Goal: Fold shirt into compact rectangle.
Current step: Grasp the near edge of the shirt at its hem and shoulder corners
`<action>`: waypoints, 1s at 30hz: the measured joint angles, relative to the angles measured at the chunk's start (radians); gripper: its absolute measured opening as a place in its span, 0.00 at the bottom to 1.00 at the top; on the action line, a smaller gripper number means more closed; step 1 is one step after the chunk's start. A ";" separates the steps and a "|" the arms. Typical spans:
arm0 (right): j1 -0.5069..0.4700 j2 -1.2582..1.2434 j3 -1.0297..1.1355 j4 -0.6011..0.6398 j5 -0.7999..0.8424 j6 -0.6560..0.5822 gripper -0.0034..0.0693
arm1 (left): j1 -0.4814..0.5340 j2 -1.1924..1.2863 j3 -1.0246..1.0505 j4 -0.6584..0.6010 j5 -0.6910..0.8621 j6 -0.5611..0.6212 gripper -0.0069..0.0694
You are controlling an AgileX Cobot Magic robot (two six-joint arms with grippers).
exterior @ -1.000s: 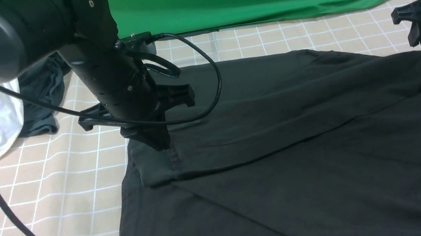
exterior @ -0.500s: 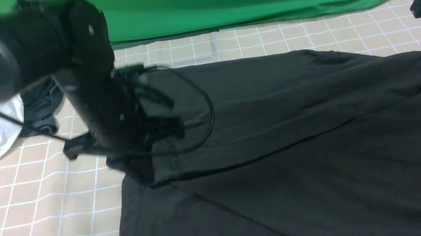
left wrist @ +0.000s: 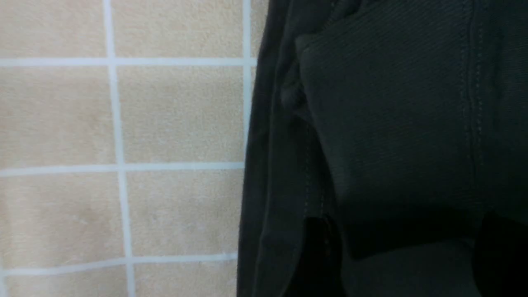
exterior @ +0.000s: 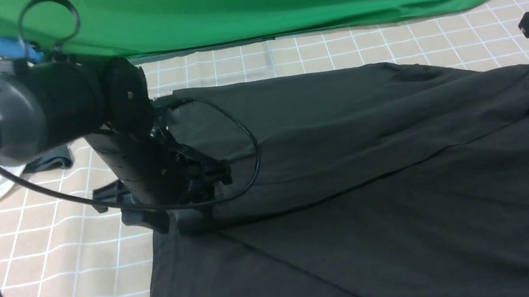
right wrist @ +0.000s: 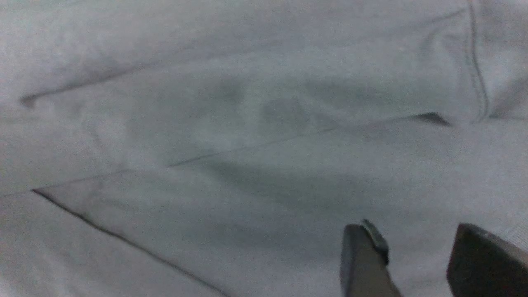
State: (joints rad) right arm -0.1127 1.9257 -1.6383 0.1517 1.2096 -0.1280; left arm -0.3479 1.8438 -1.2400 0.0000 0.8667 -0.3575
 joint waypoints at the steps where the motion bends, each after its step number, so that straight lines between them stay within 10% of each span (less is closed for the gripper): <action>1: 0.004 0.000 0.000 0.000 -0.002 -0.001 0.50 | 0.000 0.009 0.000 -0.007 -0.006 0.000 0.74; 7: 0.028 0.000 0.000 0.002 -0.007 -0.004 0.50 | 0.000 0.052 0.000 -0.007 -0.026 0.000 0.60; 14: 0.031 0.000 0.000 -0.005 -0.001 -0.020 0.50 | 0.000 0.043 -0.012 -0.007 0.024 0.004 0.15; 30: 0.031 0.027 0.000 -0.095 -0.032 -0.003 0.55 | 0.000 -0.089 -0.035 0.000 0.154 0.000 0.13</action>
State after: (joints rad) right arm -0.0822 1.9527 -1.6383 0.0568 1.1774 -0.1311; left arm -0.3479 1.7552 -1.2754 0.0000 1.0204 -0.3572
